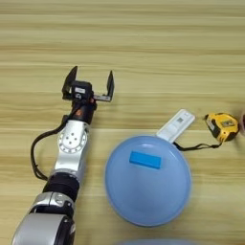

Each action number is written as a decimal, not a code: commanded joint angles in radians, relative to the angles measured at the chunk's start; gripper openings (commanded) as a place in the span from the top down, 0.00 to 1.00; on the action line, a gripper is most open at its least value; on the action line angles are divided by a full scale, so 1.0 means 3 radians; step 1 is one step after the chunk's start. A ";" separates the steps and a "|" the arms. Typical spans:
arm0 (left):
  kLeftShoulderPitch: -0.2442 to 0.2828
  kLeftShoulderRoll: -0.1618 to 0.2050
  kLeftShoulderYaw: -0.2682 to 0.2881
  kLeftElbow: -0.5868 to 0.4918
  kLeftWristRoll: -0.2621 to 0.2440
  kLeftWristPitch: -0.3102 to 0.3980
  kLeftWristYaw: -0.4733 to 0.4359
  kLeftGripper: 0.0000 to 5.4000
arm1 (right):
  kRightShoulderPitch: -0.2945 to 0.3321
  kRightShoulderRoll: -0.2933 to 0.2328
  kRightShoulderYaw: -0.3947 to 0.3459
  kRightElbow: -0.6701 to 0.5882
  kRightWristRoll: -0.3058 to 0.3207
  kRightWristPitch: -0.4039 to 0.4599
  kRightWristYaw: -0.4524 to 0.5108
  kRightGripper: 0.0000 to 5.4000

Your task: Move the objects on the table

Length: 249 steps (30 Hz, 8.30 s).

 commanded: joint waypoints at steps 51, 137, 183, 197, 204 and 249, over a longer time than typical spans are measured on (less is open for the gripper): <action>-0.0040 -0.0015 -0.0006 0.0005 0.0043 -0.0034 0.0052 0.00 | -0.0146 -0.0132 0.1018 -0.1820 -0.0052 0.0184 0.0334 0.20; -0.0008 -0.0034 -0.0062 -0.0082 0.0062 0.0013 0.0096 0.00 | 0.0560 -0.1097 0.1451 -0.1109 -0.0009 -0.0004 0.2009 0.01; -0.0036 -0.0057 -0.0075 -0.0036 0.0076 -0.0002 0.0117 0.00 | -0.0573 -0.0198 0.0868 0.0546 -0.0732 0.0825 -0.0254 0.01; -0.0027 -0.0056 -0.0082 -0.0058 0.0082 -0.0002 0.0126 0.00 | -0.0564 -0.0227 0.0807 0.0502 -0.0702 0.0676 -0.0186 0.24; -0.0029 -0.0053 -0.0082 -0.0054 0.0080 -0.0001 0.0126 0.00 | -0.0532 -0.0262 0.0774 0.0369 -0.0675 0.0594 -0.0085 0.24; -0.0047 -0.0044 -0.0084 -0.0021 0.0075 -0.0001 0.0124 0.00 | 0.0602 -0.1319 0.1169 -0.0436 -0.0536 -0.0180 0.2322 0.24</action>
